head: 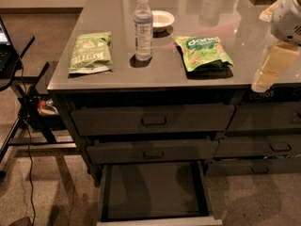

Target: Place green rice chip bag into bottom drawer

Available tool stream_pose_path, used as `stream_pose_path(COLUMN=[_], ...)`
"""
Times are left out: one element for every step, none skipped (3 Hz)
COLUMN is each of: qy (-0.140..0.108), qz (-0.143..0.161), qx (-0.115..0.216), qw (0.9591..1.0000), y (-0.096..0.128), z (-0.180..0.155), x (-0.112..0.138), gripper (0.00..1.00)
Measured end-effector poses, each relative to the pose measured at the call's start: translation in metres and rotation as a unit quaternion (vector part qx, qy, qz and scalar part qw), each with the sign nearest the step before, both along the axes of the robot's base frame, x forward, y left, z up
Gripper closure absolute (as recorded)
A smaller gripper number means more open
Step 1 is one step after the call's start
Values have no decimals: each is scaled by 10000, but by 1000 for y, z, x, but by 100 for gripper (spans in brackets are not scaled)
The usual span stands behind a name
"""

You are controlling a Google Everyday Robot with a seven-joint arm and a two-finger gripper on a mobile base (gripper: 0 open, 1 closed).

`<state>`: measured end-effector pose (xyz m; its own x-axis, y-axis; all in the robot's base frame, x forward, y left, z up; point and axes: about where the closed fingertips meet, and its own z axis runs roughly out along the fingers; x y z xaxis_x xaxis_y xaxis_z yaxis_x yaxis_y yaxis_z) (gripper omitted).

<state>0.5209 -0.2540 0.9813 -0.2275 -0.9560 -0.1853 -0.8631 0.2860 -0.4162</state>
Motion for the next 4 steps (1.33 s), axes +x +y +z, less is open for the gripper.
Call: stream_pose_path(qy=[-8, -51, -48, 148], qz=[-17, -30, 82, 365], qx=[31, 26, 81, 128], qw=[10000, 10000, 9999, 9991], y=[2, 11, 26, 61], z=[-4, -4, -3, -24], x=[8, 36, 63, 96], gripper=[0, 0, 0, 0])
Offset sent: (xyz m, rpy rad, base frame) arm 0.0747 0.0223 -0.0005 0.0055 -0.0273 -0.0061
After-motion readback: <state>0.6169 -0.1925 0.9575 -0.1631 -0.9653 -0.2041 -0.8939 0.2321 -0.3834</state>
